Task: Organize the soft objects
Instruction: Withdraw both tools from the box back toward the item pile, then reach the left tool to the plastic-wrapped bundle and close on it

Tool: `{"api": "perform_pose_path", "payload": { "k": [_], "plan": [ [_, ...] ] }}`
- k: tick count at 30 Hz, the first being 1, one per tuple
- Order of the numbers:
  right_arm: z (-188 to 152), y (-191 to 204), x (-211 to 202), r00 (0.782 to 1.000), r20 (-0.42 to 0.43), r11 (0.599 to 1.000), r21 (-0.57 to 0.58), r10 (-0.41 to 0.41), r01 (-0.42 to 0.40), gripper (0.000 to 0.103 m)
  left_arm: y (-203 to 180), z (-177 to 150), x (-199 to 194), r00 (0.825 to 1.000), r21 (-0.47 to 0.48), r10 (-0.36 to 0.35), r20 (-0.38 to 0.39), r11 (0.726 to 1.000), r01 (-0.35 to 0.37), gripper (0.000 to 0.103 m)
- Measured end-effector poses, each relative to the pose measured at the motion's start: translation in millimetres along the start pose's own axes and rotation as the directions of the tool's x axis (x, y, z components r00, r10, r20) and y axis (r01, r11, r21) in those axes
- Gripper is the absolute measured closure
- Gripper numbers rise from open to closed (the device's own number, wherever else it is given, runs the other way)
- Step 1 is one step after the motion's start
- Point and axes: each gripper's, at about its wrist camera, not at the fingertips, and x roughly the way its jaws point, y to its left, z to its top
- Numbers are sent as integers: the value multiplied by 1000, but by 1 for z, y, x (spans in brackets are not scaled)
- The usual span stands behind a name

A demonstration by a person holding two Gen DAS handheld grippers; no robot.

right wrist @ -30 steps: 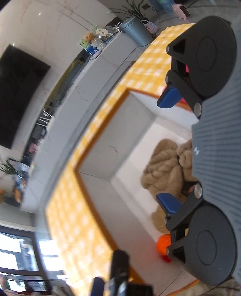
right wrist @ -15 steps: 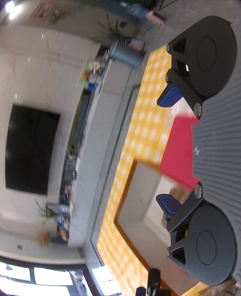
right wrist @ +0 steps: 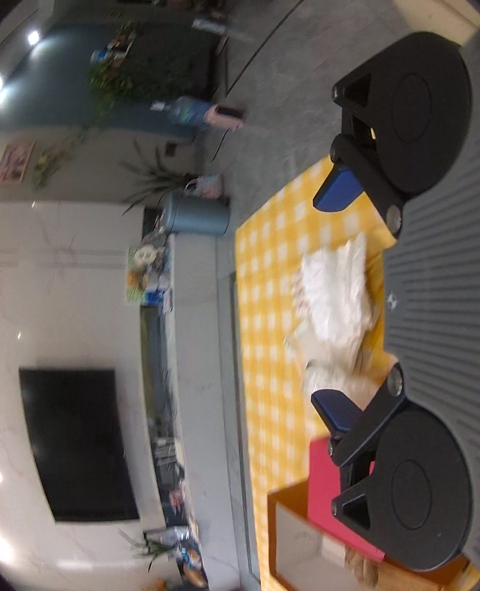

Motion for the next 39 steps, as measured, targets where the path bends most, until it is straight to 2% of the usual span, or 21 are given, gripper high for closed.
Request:
{"api": "perform_pose_path", "payload": {
  "k": [5, 6, 8, 10, 12, 17, 20, 25, 27, 32, 37, 39],
  "plan": [
    [-12, -21, 18, 999, -38, 999, 21, -37, 38, 3, -49, 15, 28, 997, 53, -73, -25, 996, 74, 17],
    [-14, -29, 20, 999, -47, 999, 48, -19, 22, 3, -57, 18, 34, 996, 63, -89, -31, 994, 91, 16],
    [-17, -46, 27, 997, -42, 989, 132, 65, -59, 3, -71, 23, 47, 990, 105, -133, -54, 985, 138, 15],
    [-24, -66, 36, 987, -34, 960, 239, 156, -143, 3, -84, 26, 60, 980, 172, -179, -82, 967, 191, 14],
    [-30, -78, 46, 983, -52, 938, 311, 176, -151, 3, -95, 30, 77, 977, 200, -187, -107, 958, 205, 14],
    [-39, -84, 66, 984, -148, 937, 347, 98, -41, 3, -107, 33, 128, 970, 189, -133, -202, 967, 172, 14],
    [-43, -88, 75, 981, -160, 928, 370, 113, -47, 3, -112, 31, 151, 967, 196, -113, -229, 968, 159, 14],
    [-44, -88, 77, 981, -162, 930, 365, 104, -38, 3, -122, 34, 185, 963, 226, -23, -267, 970, 86, 14],
    [-44, -89, 79, 981, -161, 930, 365, 106, -41, 3, -126, 36, 201, 955, 268, 24, -297, 962, 59, 15],
    [-45, -89, 79, 979, -157, 924, 376, 131, -63, 3, -135, 41, 226, 944, 348, 136, -302, 937, -24, 16],
    [-46, -89, 83, 978, -168, 924, 378, 125, -53, 3, -133, 44, 245, 921, 344, 181, -344, 937, -56, 31],
    [-46, -90, 84, 977, -172, 922, 383, 126, -52, 3, -130, 45, 249, 918, 326, 172, -356, 944, -51, 36]
  ]
}}
